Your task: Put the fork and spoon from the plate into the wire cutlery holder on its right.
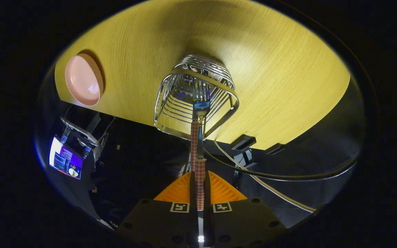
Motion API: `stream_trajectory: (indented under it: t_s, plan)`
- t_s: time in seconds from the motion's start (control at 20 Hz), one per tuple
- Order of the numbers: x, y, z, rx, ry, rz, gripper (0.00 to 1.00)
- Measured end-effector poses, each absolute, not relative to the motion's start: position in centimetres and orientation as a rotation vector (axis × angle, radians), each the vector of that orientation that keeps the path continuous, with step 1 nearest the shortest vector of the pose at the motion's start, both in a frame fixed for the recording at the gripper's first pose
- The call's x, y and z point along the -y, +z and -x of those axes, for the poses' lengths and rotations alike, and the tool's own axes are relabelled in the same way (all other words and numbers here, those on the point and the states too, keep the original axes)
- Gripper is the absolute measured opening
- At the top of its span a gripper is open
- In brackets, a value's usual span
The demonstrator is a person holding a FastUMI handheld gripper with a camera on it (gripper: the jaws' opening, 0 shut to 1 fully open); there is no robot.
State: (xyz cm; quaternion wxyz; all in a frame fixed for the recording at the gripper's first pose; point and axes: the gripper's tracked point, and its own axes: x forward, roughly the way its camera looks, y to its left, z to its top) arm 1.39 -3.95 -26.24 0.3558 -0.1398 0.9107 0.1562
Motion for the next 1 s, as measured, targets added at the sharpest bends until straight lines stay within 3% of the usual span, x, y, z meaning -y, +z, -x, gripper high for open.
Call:
stream_trajectory:
  t_s: [0.7,0.8,0.95,1.0]
  plan:
    - [1.5,-28.3,-2.6,-2.319,0.409,0.3,0.17]
    - [1.6,-28.1,-2.4,-2.288,0.431,0.281,0.25]
    - [1.5,-27.3,-2.8,-2.18,0.477,0.236,0.52]
    - [1.3,-26.9,-3.0,-2.135,0.494,0.205,0.55]
